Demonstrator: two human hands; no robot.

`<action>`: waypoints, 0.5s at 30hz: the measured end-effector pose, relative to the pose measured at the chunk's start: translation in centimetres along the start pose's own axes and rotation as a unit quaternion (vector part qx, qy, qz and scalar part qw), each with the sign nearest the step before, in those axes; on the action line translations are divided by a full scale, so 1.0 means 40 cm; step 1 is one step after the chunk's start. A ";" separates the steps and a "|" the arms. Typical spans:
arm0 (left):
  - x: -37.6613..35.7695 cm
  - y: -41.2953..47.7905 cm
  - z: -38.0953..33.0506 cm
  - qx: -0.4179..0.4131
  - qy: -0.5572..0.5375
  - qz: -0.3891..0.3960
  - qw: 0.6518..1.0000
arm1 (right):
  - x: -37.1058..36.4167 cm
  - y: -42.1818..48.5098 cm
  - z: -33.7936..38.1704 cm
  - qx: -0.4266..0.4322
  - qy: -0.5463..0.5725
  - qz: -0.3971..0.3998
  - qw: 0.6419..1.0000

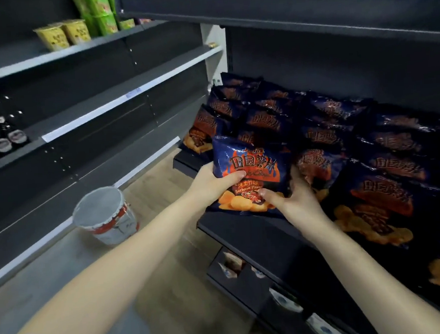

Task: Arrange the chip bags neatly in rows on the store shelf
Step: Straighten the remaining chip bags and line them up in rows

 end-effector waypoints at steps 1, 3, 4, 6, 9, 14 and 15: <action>-0.003 0.028 -0.007 0.000 0.006 0.006 1.000 | 0.006 0.024 -0.002 -0.007 0.000 -0.009 1.000; -0.009 0.076 -0.025 0.005 0.015 0.009 1.000 | 0.017 0.068 0.002 -0.006 -0.003 -0.025 1.000; -0.008 0.098 -0.035 0.007 0.019 0.007 1.000 | 0.020 0.090 0.006 -0.002 -0.007 -0.029 1.000; 0.007 0.139 -0.049 0.013 0.023 0.001 1.000 | 0.017 0.127 0.018 0.005 -0.013 -0.027 1.000; 0.043 0.176 -0.066 0.021 0.013 -0.005 1.000 | -0.004 0.169 0.033 0.017 -0.013 -0.023 1.000; 0.077 0.207 -0.065 0.023 -0.004 -0.002 1.000 | -0.040 0.208 0.037 0.006 -0.009 -0.018 1.000; 0.077 0.213 -0.066 0.022 -0.002 0.002 1.000 | -0.041 0.210 0.038 0.004 -0.011 -0.021 1.000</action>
Point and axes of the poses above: each hand's wrist, its own y-axis towards the middle knuckle, its own x-axis out of the back of the hand, z = x × y, the point moved 2 cm from there along y, towards the middle knuckle, and after that the axes turned 10 degrees about -y, right-handed, at the moved point
